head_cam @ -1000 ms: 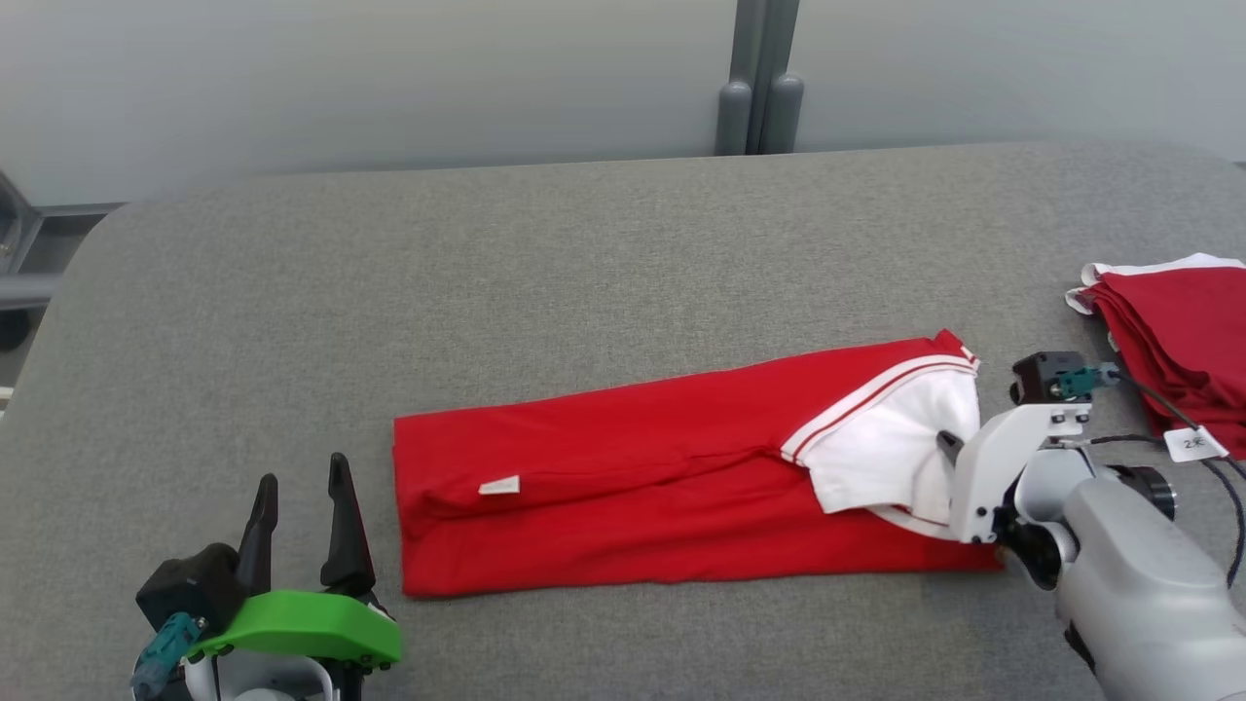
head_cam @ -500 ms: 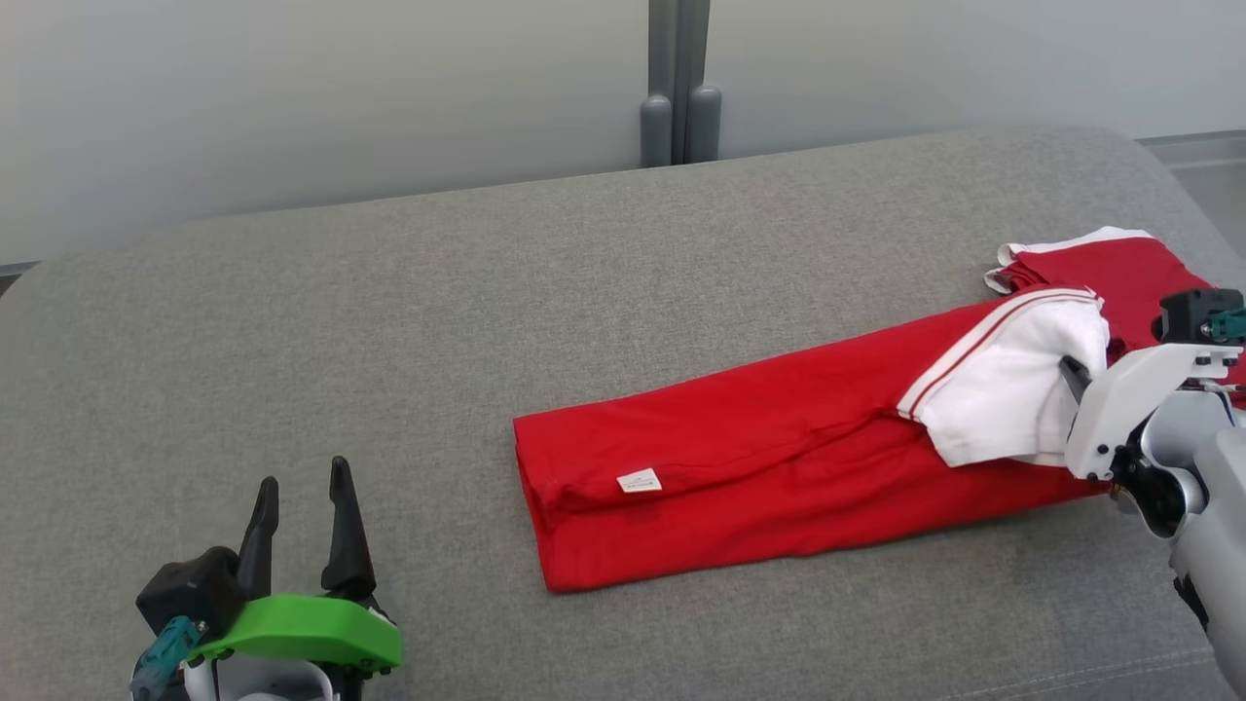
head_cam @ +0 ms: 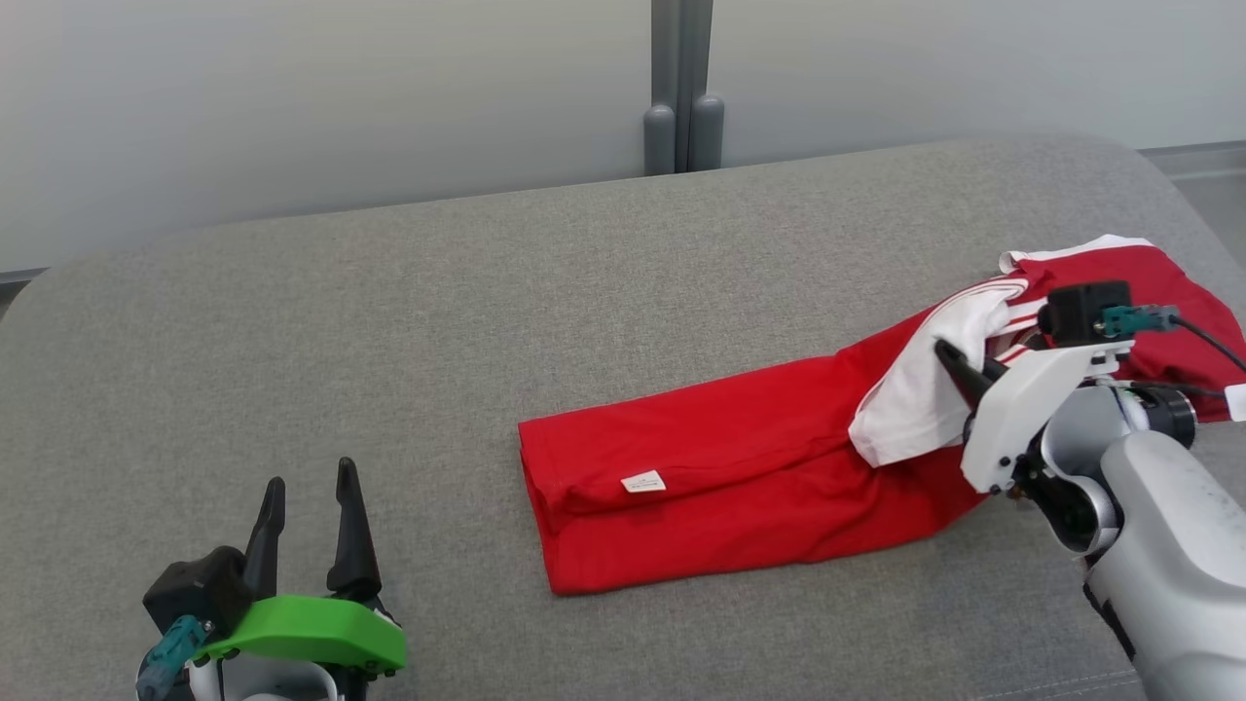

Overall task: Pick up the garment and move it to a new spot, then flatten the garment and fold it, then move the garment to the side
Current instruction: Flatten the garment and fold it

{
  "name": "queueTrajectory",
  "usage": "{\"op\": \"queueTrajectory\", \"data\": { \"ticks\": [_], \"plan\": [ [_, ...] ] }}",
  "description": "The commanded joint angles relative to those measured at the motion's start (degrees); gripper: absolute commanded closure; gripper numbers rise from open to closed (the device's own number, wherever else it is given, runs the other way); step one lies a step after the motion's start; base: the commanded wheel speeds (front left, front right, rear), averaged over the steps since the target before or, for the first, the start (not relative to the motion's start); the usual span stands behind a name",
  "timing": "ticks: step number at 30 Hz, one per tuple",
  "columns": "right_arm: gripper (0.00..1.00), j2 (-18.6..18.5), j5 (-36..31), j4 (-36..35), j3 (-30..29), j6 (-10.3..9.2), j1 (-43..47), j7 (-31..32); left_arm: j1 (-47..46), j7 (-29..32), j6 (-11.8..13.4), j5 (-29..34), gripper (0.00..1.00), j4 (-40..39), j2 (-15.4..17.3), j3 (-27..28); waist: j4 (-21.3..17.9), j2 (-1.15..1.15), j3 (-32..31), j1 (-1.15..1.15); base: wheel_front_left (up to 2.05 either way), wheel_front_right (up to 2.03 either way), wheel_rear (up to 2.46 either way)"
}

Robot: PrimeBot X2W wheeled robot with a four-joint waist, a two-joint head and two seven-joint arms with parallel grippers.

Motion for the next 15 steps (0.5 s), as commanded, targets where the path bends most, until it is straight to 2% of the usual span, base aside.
{"op": "queueTrajectory", "data": {
  "ticks": [1, 9, 15],
  "plan": [
    [1.0, 0.8, -0.53, -1.84, 0.34, -0.01, 1.2, 0.52, 0.32, 0.09, 0.3, -0.3, 0.0, -0.23, 0.25, 0.12, 0.46, 0.0, -0.21, 0.0, 0.0, 0.0, 0.0],
    [1.0, 7.3, -2.89, -9.48, 3.2, -0.01, 3.73, 4.09, -0.16, 0.06, 0.25, -0.52, 0.0, -0.31, 0.01, -0.27, 1.9, 0.0, -0.57, 0.0, 0.0, 0.0, 0.0],
    [1.0, 12.47, -4.53, -9.28, 6.21, -0.01, 2.81, 5.29, -1.47, 0.12, -0.21, -0.36, 0.0, -0.18, -0.45, -1.26, 3.58, 0.0, -0.04, 0.0, 0.0, 0.0, 0.0]
  ]
}}
